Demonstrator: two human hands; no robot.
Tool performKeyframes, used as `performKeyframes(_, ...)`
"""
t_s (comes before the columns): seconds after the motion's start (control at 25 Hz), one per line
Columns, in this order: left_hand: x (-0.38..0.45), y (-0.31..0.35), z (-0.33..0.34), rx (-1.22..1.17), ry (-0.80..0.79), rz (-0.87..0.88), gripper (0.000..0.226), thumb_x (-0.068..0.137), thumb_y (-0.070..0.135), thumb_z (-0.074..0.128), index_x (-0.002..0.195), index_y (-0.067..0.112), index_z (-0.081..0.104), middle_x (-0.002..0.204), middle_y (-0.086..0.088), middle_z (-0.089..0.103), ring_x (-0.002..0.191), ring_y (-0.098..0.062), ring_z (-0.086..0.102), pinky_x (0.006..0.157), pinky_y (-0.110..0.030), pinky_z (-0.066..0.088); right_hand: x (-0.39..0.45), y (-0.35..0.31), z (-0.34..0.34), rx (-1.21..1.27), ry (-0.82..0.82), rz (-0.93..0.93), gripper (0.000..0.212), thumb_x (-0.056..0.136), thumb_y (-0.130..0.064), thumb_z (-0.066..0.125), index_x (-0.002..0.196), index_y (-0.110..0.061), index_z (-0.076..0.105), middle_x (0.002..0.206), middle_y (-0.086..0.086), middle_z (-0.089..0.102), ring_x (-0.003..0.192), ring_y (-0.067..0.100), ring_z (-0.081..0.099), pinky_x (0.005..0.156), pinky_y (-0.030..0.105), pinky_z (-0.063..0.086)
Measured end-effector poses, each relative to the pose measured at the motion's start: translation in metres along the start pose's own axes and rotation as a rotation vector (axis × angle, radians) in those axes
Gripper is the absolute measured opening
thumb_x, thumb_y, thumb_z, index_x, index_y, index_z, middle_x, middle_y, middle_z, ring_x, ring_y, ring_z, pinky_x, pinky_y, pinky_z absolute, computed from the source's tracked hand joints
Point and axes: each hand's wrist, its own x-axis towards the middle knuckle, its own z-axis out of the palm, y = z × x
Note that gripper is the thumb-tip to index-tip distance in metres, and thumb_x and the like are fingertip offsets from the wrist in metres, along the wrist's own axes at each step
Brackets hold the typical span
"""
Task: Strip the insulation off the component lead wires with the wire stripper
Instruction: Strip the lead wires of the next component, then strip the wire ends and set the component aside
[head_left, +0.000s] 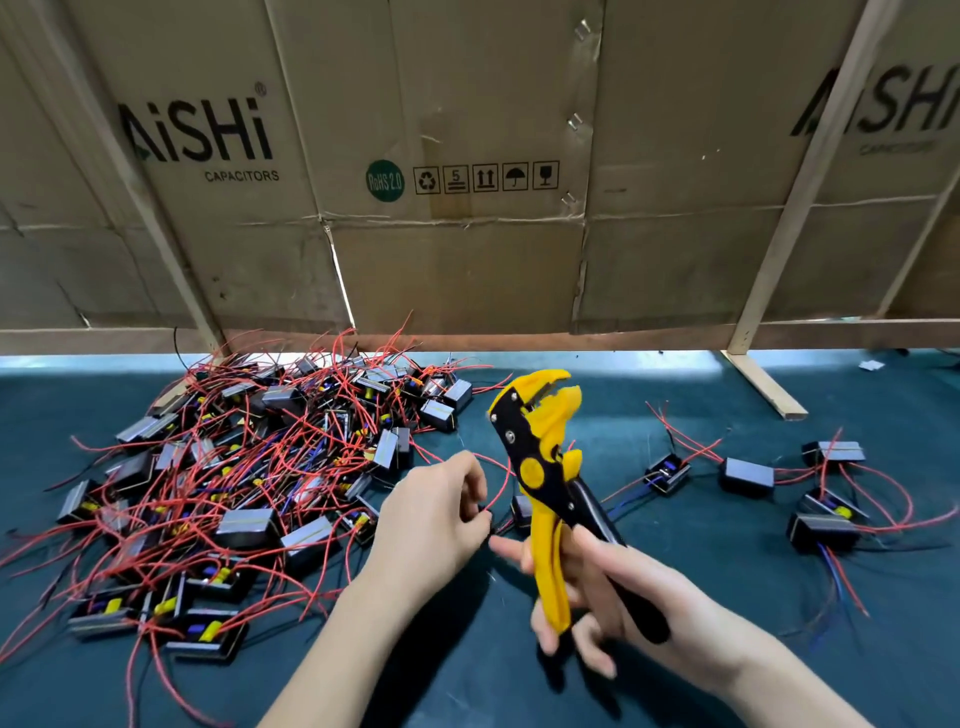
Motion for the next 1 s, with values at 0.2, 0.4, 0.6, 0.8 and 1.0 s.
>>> performKeyframes(0.2,0.001,-0.003,-0.007,0.006,-0.087,0.055,0.023,0.070,0.011,0.065,0.072,0.024,0.046,0.062,0.008,0.053,0.063,-0.011,0.050,0.065,-0.032,0.046,0.006,0.006,-0.014,0.006,0.193,0.043,0.082,0.076,-0.061,0.057,0.124,0.004,0.047,0.116,0.036,0.056,0.082,0.028,0.065,0.045,0.026,0.043)
performKeyframes(0.4,0.000,-0.001,-0.015,-0.068,-0.242,0.204,0.020,0.074,0.008,0.067,0.071,0.022,0.052,0.067,0.006,0.057,0.063,-0.007,0.049,0.063,-0.022,0.041,0.002,0.001,-0.039,0.096,0.472,-0.021,0.072,0.071,-0.061,0.062,0.115,-0.004,0.054,0.081,0.017,0.066,0.082,0.029,0.067,0.047,0.027,0.045)
performKeyframes(0.6,-0.001,0.002,-0.021,-0.256,-0.144,0.209,0.011,0.084,0.018,0.073,0.077,0.018,0.064,0.072,0.009,0.066,0.071,-0.006,0.061,0.070,-0.020,0.047,-0.011,-0.010,-0.063,0.186,0.628,-0.123,0.055,0.078,-0.056,0.052,0.104,-0.008,0.055,0.101,0.014,0.072,0.076,0.027,0.067,0.051,0.030,0.043)
performKeyframes(0.8,0.003,0.000,-0.023,-0.125,0.322,-0.127,0.029,0.088,0.029,0.068,0.064,0.017,0.058,0.057,0.007,0.057,0.060,-0.012,0.055,0.061,-0.026,0.041,-0.016,-0.010,-0.063,0.059,0.544,-0.303,0.045,0.070,-0.031,0.065,0.100,0.000,0.055,0.083,0.017,0.059,0.077,0.032,0.062,0.082,0.047,0.041)
performKeyframes(1.0,-0.002,-0.001,-0.013,0.255,0.070,-0.379,0.061,0.079,0.077,0.051,0.061,0.020,0.061,0.061,0.007,0.061,0.071,-0.018,0.061,0.058,-0.026,0.039,-0.017,-0.009,-0.054,-0.229,0.622,-0.351,0.047,0.067,0.001,0.068,0.112,-0.008,0.059,0.102,0.007,0.069,0.099,0.024,0.067,0.086,0.026,0.052)
